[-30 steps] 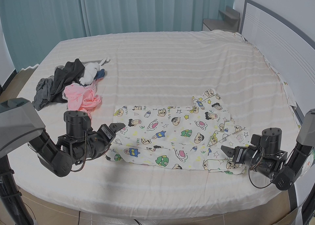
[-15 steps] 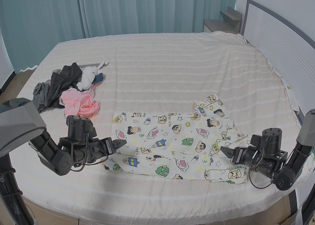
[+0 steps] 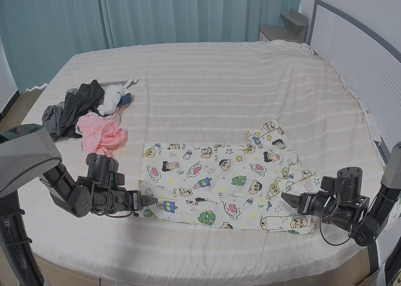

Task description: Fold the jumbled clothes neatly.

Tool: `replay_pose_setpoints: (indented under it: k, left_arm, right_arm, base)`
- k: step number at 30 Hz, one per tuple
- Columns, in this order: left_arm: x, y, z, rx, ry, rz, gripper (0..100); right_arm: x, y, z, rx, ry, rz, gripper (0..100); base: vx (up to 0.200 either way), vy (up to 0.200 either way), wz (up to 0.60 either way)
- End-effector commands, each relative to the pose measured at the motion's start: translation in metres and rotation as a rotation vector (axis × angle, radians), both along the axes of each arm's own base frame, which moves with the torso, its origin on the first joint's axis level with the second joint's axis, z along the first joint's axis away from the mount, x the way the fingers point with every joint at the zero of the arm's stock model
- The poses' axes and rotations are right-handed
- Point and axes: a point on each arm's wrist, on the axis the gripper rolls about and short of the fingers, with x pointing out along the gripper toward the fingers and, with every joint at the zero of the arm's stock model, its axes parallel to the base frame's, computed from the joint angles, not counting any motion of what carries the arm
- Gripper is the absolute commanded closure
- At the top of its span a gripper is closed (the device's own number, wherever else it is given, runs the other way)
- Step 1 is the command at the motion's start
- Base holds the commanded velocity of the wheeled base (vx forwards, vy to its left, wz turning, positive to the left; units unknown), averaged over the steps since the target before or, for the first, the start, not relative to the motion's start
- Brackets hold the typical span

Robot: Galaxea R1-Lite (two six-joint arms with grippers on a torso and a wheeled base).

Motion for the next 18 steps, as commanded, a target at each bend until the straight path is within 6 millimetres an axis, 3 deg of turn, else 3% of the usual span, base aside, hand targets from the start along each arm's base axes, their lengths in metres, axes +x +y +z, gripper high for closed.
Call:
replay_pose_setpoints:
  k: [1,9,18]
  left_arm:
    - [0.003,0.000,-0.012,0.006,0.030,0.001,0]
    - [0.005,-0.003,-0.023,0.001,0.030,-0.006,0]
    - [-0.008,-0.002,-0.031,0.021,0.072,-0.019,0]
  right_arm:
    - [-0.003,0.000,0.003,0.006,-0.009,0.010,0]
    - [-0.003,0.001,0.003,0.007,-0.007,0.014,0]
    - [-0.002,0.001,0.001,0.008,0.002,0.012,0]
  base:
    - [0.000,0.000,0.00]
    - [0.000,0.000,0.00]
    - [0.000,0.000,0.00]
